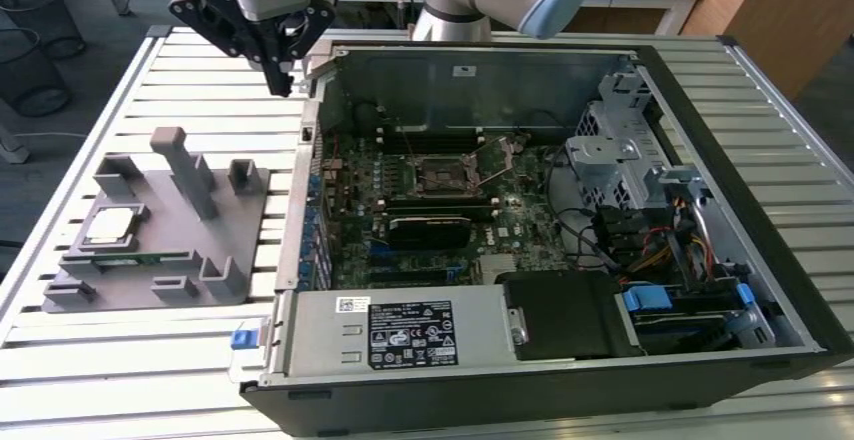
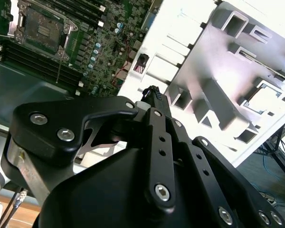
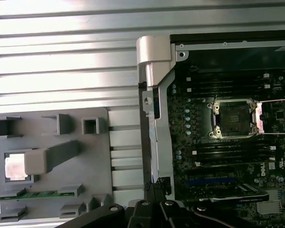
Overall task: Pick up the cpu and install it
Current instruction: 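Reach for the cpu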
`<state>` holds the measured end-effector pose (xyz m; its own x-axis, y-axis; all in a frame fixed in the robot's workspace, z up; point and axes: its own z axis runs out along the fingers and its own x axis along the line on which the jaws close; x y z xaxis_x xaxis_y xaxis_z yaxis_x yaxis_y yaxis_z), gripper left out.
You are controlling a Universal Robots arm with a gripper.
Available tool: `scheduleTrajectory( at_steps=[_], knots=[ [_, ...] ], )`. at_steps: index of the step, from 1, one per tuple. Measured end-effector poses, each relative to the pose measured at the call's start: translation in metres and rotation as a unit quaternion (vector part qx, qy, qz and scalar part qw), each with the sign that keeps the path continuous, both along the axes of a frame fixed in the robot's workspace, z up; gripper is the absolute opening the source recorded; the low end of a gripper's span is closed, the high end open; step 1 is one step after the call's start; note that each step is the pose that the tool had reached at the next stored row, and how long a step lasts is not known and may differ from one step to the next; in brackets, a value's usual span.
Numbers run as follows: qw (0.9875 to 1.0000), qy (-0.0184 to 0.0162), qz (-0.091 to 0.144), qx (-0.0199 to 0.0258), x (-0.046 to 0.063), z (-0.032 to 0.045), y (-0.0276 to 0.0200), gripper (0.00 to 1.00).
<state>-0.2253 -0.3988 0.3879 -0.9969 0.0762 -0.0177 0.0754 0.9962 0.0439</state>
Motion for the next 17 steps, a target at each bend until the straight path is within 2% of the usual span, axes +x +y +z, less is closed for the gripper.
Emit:
scheduleTrajectory(
  at_steps=[17],
  knots=[
    [1.0, 0.0041, 0.0, 0.0, -0.0105, -0.0018, 0.0, 0.11]
  ],
)
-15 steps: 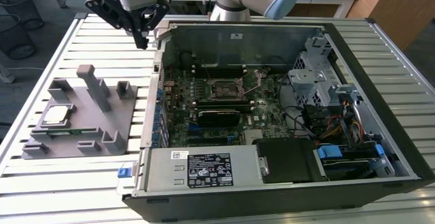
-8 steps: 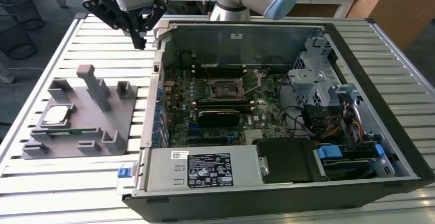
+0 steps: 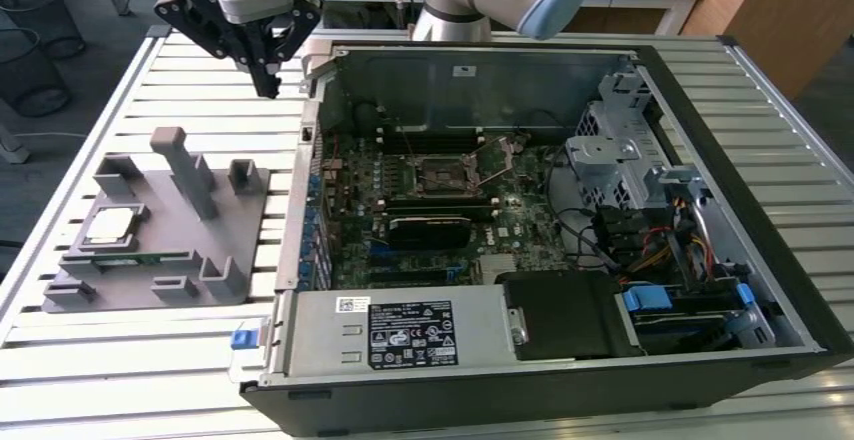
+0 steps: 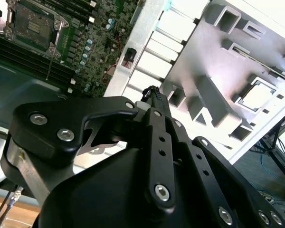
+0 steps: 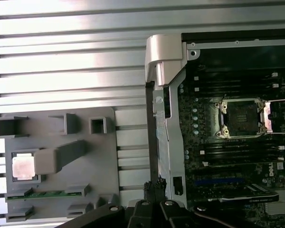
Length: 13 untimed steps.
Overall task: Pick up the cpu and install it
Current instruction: 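Reach for the cpu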
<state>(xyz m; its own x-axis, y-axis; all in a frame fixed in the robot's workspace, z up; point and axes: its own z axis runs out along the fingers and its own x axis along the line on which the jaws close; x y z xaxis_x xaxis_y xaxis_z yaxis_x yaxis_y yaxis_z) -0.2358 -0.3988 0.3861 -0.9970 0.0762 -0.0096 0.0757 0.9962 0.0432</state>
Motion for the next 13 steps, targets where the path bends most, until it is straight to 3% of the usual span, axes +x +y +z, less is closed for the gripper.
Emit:
scheduleTrajectory(
  at_steps=[6, 13],
  knots=[
    [1.0, 0.0007, 0.0, 0.0, -0.007, -0.0006, 0.0, 0.11],
    [1.0, 0.001, 0.0, 0.0, -0.024, -0.0013, 0.0, 0.11]
  ],
)
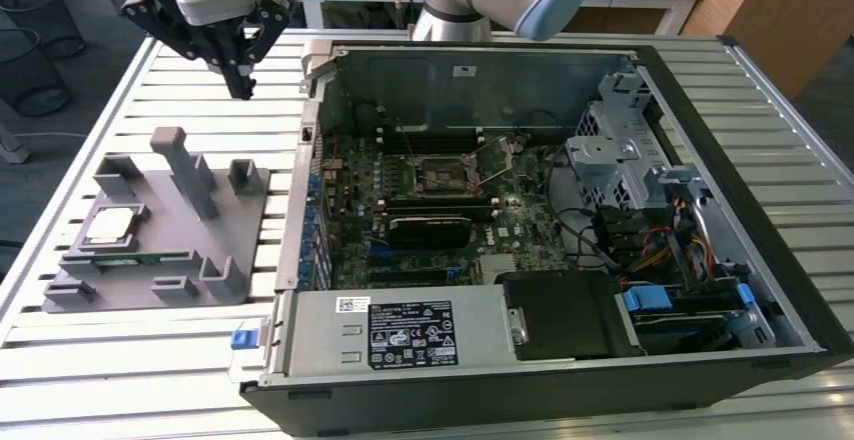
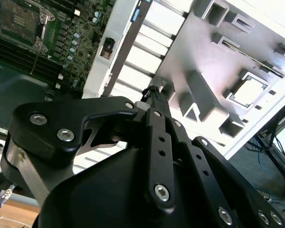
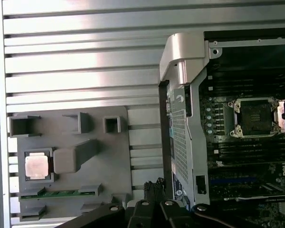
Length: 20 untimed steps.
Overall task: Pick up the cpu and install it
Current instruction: 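Reach for the cpu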
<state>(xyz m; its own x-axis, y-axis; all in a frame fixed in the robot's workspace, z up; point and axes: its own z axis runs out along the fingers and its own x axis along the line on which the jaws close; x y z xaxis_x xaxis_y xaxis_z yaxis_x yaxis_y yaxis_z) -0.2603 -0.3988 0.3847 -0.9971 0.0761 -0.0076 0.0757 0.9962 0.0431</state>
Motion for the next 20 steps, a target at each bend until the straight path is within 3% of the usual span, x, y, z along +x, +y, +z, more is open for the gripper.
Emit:
scheduleTrajectory(
  at_steps=[7, 20],
  knots=[
    [1.0, 0.0008, 0.0, 0.0, -0.017, -0.0012, 0.0003, 0.11],
    [1.0, 0.0053, 0.0, 0.0, -0.037, -0.0039, 0.0011, 0.11]
  ],
)
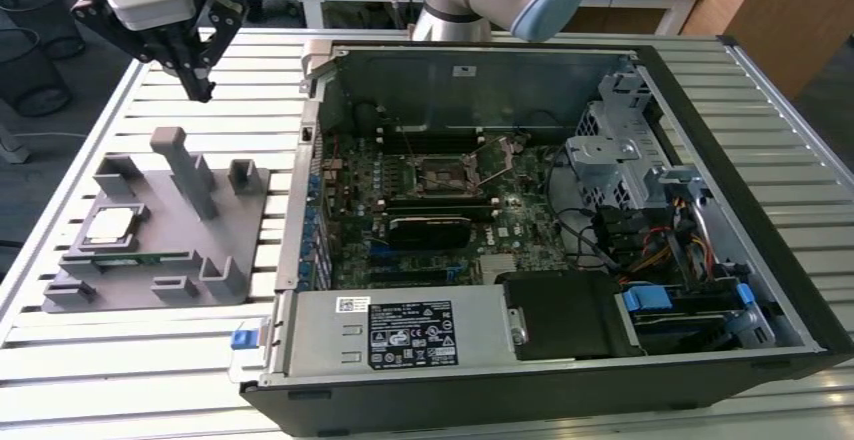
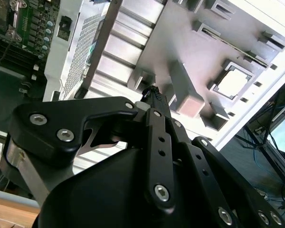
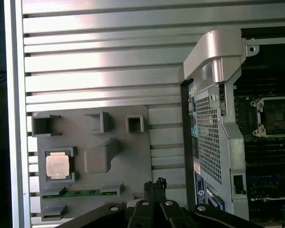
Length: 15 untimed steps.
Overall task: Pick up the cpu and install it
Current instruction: 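Reach for the cpu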
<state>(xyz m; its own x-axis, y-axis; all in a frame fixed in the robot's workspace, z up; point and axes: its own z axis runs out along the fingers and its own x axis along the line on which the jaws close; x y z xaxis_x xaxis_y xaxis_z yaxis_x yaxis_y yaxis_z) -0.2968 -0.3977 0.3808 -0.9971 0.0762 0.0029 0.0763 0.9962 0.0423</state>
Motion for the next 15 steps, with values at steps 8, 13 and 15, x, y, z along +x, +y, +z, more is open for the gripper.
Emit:
scheduleTrajectory(
  at_steps=[8, 13, 15],
  knots=[
    [1.0, 0.0034, 0.0, 0.0, -0.011, -0.0016, 0.0002, 0.11],
    [1.0, 0.0059, 0.0, 0.0, -0.017, -0.0025, 0.0002, 0.11],
    [1.0, 0.0069, 0.0, 0.0, -0.019, -0.0029, 0.0002, 0.11]
  ],
)
